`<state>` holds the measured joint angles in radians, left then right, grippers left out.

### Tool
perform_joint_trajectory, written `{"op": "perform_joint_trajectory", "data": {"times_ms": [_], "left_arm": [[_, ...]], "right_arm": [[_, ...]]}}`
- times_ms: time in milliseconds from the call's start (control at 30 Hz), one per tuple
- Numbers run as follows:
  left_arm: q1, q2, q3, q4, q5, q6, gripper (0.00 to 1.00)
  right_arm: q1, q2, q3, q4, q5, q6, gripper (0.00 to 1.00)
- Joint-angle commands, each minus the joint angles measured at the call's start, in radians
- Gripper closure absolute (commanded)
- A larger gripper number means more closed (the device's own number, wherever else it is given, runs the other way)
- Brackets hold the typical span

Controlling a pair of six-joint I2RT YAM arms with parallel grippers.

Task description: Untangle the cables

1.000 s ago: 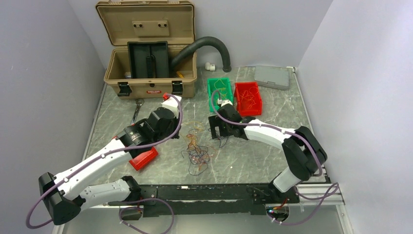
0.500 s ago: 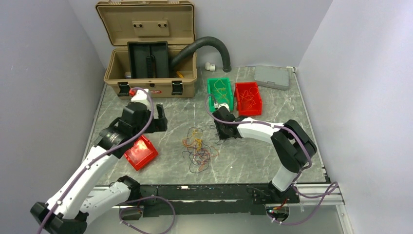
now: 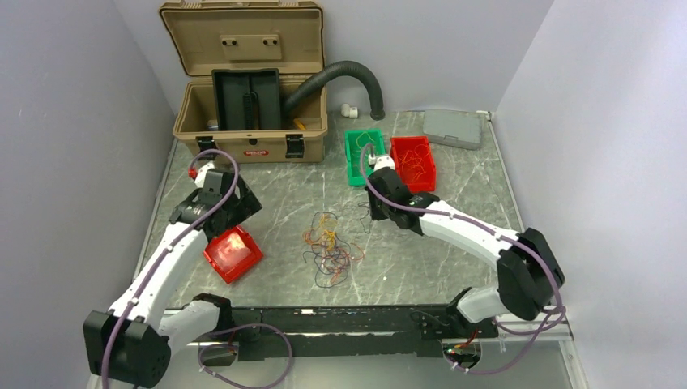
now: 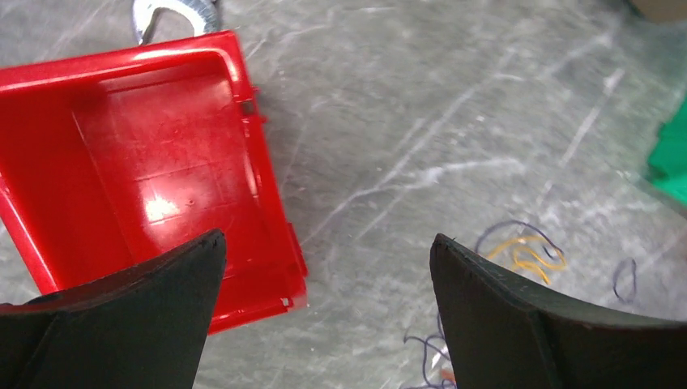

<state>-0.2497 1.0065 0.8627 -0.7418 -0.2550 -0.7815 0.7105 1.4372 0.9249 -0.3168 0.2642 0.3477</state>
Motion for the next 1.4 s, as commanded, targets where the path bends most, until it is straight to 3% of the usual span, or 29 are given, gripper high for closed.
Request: {"op": "perform_joint_trajectory", "data": {"times_ms": [0, 300, 667, 967, 1200, 1367], "left_arm": [[0.050, 0.053, -0.063, 0.081, 0.017, -0.156, 0.04], [0.050, 0.216, -0.064, 0.056, -0.090, -0.298, 0.18], [-0.049, 0.358, 0.057, 0.081, -0.112, -0.362, 0.56], [-0.087, 0.452, 0.184, 0.082, -0.128, -0.386, 0.69], [-0.094, 0.496, 0.222, 0.079, -0.125, -0.386, 0.68], [-0.108, 0.455, 0.251, 0.043, -0.168, -0.334, 0.52]], "right_arm": [[0.001, -0.078, 0.040, -0.065, 0.046, -0.012, 1.00], [0.000, -0.178, 0.068, -0.099, 0.058, -0.036, 1.00], [-0.013, -0.237, 0.070, -0.097, 0.085, -0.052, 1.00], [-0.014, -0.268, 0.084, -0.068, 0.071, -0.069, 1.00], [-0.014, -0.256, 0.132, -0.033, -0.003, -0.092, 1.00], [-0.014, -0.229, 0.159, 0.033, -0.178, -0.137, 1.00]]}}
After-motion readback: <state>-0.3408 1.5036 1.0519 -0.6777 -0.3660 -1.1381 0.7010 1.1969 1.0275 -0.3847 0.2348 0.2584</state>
